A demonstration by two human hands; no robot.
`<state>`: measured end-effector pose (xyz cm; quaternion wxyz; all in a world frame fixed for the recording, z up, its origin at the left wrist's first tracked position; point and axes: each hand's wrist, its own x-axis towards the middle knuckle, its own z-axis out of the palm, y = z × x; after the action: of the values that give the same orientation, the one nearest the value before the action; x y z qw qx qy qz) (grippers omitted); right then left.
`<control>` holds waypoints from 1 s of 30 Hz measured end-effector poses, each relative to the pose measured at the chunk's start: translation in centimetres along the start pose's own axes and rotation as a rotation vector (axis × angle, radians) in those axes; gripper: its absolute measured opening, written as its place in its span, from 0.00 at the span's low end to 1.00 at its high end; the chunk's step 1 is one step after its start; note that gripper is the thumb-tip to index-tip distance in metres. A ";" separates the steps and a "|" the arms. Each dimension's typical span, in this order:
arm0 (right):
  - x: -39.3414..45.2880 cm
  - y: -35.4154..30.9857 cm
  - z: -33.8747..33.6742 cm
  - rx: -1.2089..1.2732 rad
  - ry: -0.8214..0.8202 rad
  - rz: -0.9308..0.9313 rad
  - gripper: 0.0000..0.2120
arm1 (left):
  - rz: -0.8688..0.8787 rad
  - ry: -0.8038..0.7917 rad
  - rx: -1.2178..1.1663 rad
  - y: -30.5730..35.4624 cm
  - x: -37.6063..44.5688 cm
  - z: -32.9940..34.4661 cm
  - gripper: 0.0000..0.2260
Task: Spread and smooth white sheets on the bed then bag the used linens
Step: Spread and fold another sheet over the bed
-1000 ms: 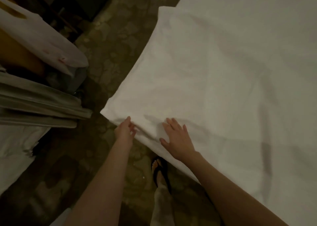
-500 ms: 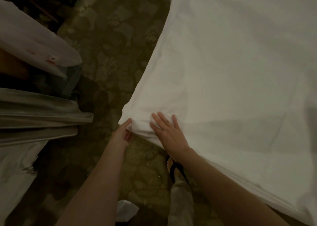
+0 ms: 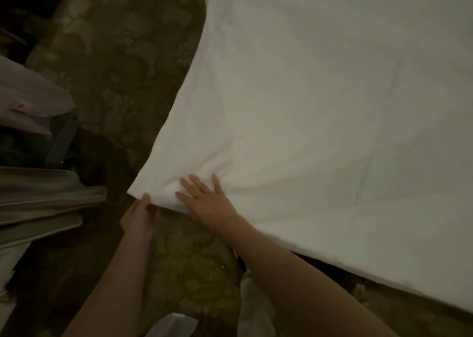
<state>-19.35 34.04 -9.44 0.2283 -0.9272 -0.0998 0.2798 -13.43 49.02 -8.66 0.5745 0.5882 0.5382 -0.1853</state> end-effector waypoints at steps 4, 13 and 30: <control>-1.4 1.5 -0.9 0.042 0.105 0.113 0.28 | -0.035 0.005 -0.093 -2.1 -1.4 1.2 0.18; -13.4 12.9 -5.7 0.000 0.148 0.400 0.28 | 0.627 -0.151 0.634 -8.7 -13.6 9.0 0.19; -48.8 23.0 -33.2 0.043 0.482 0.602 0.20 | 1.180 -0.609 1.458 -6.6 -52.0 27.1 0.15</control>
<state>-39.51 -13.59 27.14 0.1725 -0.9491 0.2393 0.1103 -26.49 1.81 24.35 0.1854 0.8997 -0.2586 -0.2987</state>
